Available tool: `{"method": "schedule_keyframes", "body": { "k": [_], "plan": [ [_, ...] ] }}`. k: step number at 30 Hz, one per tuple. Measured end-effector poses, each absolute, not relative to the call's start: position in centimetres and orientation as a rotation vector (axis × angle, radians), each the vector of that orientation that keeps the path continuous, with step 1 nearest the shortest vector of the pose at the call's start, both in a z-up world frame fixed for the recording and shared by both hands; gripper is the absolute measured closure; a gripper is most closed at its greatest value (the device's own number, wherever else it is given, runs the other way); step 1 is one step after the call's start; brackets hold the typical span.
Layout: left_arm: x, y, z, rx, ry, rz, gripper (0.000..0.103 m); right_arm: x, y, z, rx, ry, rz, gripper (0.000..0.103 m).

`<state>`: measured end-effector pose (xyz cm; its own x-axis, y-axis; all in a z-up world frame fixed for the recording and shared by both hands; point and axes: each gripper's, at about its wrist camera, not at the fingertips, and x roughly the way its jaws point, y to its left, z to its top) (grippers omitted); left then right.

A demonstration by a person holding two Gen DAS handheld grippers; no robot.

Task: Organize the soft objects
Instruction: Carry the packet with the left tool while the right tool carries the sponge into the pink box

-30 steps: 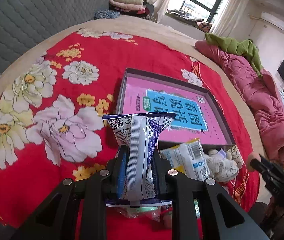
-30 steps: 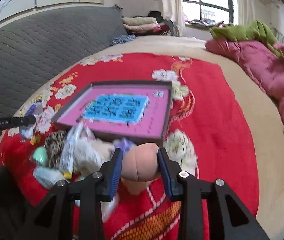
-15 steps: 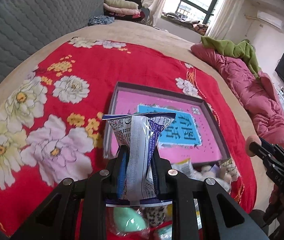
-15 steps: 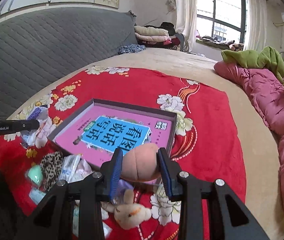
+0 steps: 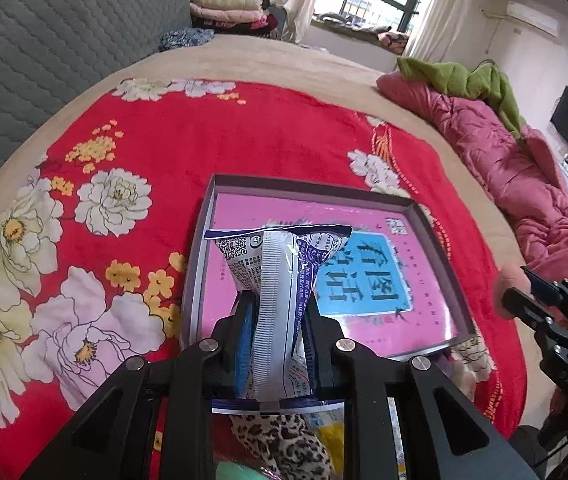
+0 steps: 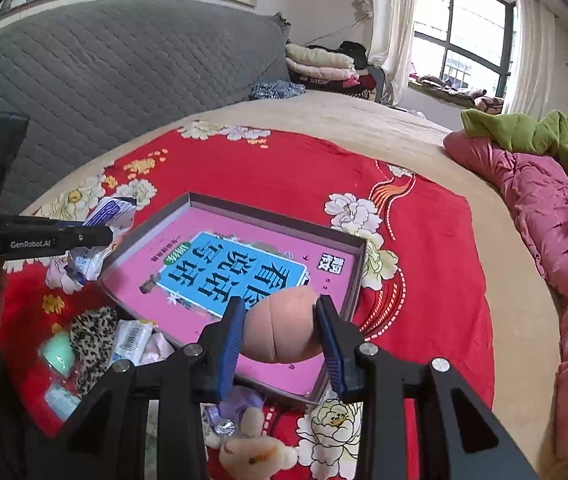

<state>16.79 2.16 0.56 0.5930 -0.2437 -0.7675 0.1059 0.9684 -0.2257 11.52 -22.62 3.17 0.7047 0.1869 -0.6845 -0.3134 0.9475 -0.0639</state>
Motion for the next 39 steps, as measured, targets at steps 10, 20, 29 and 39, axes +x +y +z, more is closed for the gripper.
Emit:
{"method": "schedule_keyframes", "body": {
  "k": [10, 20, 29, 39],
  "plan": [
    [19.3, 1.2, -2.3, -0.112, 0.97, -0.201, 0.08, 13.5, -23.0, 1.6, -0.174, 0.788, 0.32, 0.066],
    [20.5, 0.2, -5.6, -0.028, 1.013, -0.168, 0.081, 16.0, -21.5, -2.1, -0.262, 0.888, 0.357, 0.065],
    [21.4, 0.9, -6.5, -0.053, 1.015, -0.16, 0.081, 17.2, -21.5, -4.6, -0.286, 0.956, 0.326, 0.065],
    [21.3, 0.5, -6.5, -0.028, 1.018, -0.131, 0.081, 16.7, -21.5, -4.9, -0.283, 0.963, 0.336, 0.064]
  ]
}}
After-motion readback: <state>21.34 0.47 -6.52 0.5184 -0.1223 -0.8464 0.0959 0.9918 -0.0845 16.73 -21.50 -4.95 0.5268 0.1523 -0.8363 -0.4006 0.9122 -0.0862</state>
